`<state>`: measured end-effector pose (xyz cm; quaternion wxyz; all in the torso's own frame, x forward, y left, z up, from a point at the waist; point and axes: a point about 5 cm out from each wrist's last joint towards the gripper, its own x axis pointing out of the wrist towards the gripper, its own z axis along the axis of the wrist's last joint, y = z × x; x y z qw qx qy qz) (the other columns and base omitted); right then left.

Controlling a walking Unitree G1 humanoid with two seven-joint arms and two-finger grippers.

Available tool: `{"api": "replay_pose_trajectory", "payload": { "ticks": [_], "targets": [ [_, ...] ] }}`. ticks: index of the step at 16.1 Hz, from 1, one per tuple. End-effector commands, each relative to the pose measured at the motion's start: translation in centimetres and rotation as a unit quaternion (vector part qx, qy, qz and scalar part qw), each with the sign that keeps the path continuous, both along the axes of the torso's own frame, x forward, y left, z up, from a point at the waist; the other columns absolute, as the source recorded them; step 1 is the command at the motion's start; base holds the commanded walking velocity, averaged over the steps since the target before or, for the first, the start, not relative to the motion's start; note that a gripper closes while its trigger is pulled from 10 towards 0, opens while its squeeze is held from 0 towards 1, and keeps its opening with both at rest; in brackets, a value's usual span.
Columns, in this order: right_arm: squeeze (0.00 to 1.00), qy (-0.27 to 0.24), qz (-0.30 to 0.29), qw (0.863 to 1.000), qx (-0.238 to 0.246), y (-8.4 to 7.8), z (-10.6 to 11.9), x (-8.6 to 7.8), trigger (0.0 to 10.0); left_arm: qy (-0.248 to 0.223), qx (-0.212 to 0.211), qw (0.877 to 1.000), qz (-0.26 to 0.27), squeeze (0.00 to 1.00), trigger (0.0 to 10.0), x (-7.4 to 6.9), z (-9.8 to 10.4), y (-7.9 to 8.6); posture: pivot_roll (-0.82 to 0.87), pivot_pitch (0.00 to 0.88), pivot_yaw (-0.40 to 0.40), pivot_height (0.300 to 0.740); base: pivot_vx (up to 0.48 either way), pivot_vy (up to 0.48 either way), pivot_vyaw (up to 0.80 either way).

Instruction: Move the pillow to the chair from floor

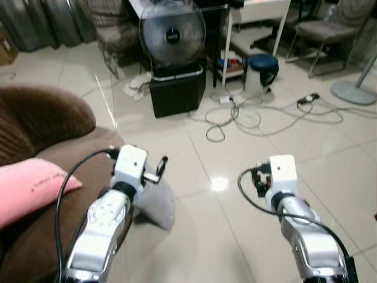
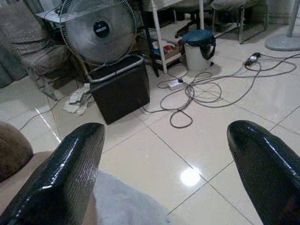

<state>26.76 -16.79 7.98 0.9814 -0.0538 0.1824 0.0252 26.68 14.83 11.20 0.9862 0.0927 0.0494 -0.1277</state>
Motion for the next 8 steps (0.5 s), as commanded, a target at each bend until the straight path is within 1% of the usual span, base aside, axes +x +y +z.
{"api": "replay_pose_trajectory", "payload": {
  "ticks": [1,5,8],
  "targets": [
    [0.00,-0.004,0.008,1.000,-0.009,0.15,0.26,0.35,10.0,-0.007,0.000,1.000,0.009,0.00,10.0,0.30,0.24,0.36,-0.05,0.000,0.070,0.740,0.000,0.000,0.00],
    [0.00,-0.002,0.007,1.000,-0.007,0.03,0.24,0.26,10.0,-0.013,0.001,1.000,0.016,0.00,10.0,0.39,0.25,0.51,-0.05,0.000,0.067,0.740,0.000,0.000,0.00],
    [0.00,0.000,0.007,1.000,-0.006,-0.02,0.15,0.22,10.0,-0.012,-0.004,1.000,0.019,0.00,10.0,0.33,0.20,0.72,-0.05,0.000,0.066,0.740,0.276,0.000,0.00]
  ]
}}
